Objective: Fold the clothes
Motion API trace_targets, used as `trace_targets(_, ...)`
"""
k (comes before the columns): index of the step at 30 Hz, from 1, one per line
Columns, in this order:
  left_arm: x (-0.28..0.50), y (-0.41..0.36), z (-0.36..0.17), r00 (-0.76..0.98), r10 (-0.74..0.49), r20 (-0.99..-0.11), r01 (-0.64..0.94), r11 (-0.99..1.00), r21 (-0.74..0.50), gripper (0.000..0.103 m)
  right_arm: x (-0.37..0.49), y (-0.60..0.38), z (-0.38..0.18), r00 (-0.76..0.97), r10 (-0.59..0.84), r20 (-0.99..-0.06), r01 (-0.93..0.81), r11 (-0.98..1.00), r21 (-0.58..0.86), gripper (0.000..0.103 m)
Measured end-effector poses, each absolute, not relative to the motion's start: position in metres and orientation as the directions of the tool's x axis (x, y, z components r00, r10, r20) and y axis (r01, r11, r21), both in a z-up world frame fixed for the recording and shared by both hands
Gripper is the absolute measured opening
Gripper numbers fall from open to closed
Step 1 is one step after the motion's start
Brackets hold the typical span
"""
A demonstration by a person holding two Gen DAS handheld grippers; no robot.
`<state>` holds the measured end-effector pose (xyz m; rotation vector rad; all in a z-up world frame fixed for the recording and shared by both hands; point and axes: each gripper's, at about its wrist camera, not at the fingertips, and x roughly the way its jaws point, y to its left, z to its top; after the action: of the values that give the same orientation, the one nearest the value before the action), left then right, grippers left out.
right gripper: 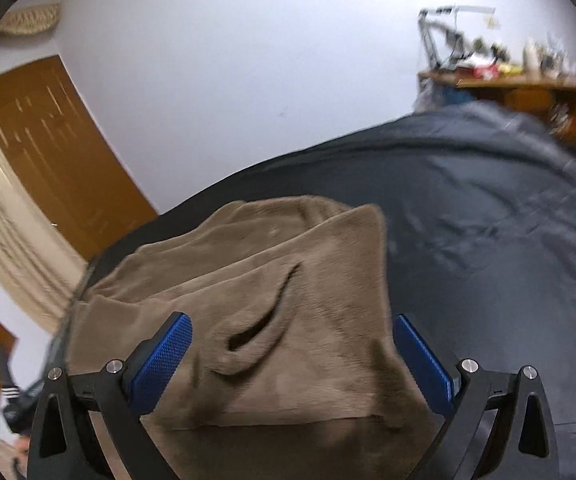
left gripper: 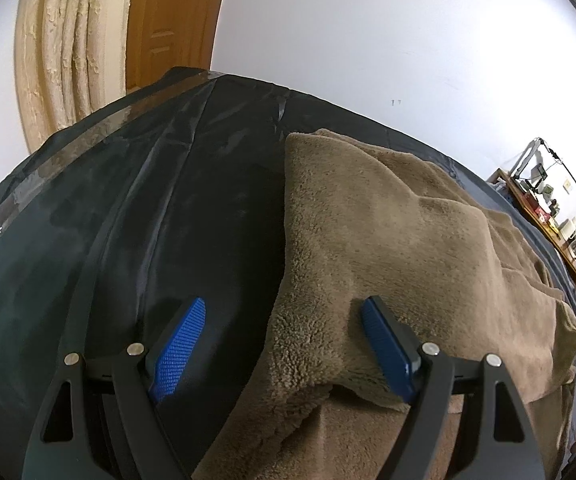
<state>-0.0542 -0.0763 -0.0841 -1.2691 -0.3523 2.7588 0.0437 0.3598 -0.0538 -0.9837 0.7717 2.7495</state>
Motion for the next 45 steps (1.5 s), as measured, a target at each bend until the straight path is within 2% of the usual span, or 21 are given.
trace_targets(4,-0.055,-0.078,-0.085,-0.648,0.177,-0.741,0.021,-0.968,-0.249,0.085,0.031,0.36,-0.064,-0.76,-0.163,-0.629,-0.248,-0.822,0.512,0.102)
trace_targets(9,-0.055,-0.08,-0.086,-0.644,0.184,-0.743,0.022,-0.966,-0.258,0.085,0.01,0.356,-0.074,-0.724,-0.236,-0.649,-0.221,-0.811,0.542,0.102)
trace_targets(12,-0.055,-0.081,-0.086,-0.642,0.189,-0.743,0.023,-0.964,-0.265,0.085,-0.001,0.35,-0.078,-0.695,-0.294,-0.656,-0.197,-0.8,0.567,0.097)
trace_targets(15,-0.055,-0.08,-0.086,-0.644,0.186,-0.742,0.021,-0.966,-0.259,0.085,-0.015,0.343,-0.083,-0.665,-0.322,-0.675,-0.194,-0.798,0.571,0.085)
trace_targets(17,-0.055,-0.08,-0.085,-0.647,0.183,-0.74,0.019,-0.966,-0.256,0.085,-0.023,0.341,-0.088,-0.64,-0.313,-0.702,-0.213,-0.805,0.554,0.066)
trace_targets(21,-0.056,-0.081,-0.085,-0.647,0.185,-0.74,0.024,-0.965,-0.262,0.085,-0.033,0.335,-0.091,-0.618,-0.252,-0.745,-0.242,-0.84,0.485,0.048)
trace_targets(23,-0.056,-0.082,-0.085,-0.649,0.184,-0.739,0.028,-0.964,-0.265,0.085,-0.034,0.329,-0.083,-0.63,-0.248,-0.736,-0.228,-0.847,0.48,0.031)
trace_targets(25,-0.056,-0.083,-0.085,-0.65,0.183,-0.738,0.032,-0.963,-0.267,0.085,-0.035,0.323,-0.073,-0.648,-0.249,-0.72,-0.206,-0.853,0.48,0.025)
trace_targets(31,-0.054,-0.088,-0.08,-0.672,0.184,-0.717,0.042,-0.958,-0.284,0.085,-0.042,0.295,-0.012,-0.746,-0.277,-0.606,-0.078,-0.867,0.492,0.022)
trace_targets(35,-0.046,-0.09,-0.07,-0.723,0.206,-0.659,0.007,-0.952,-0.306,0.085,-0.044,0.27,0.041,-0.811,-0.287,-0.51,0.014,-0.881,0.474,0.022)
trace_targets(38,-0.033,-0.086,-0.058,-0.755,0.263,-0.6,-0.077,-0.945,-0.317,0.085,-0.044,0.255,0.074,-0.839,-0.288,-0.461,0.058,-0.891,0.451,0.022)
trace_targets(41,-0.009,-0.069,-0.046,-0.752,0.354,-0.556,-0.228,-0.931,-0.284,0.085,-0.048,0.239,0.101,-0.845,-0.293,-0.447,0.091,-0.903,0.42,0.022)
trace_targets(45,0.023,-0.027,-0.044,-0.675,0.474,-0.565,-0.457,-0.87,-0.183,0.085,-0.046,0.213,0.135,-0.853,-0.316,-0.415,0.159,-0.916,0.37,0.022)
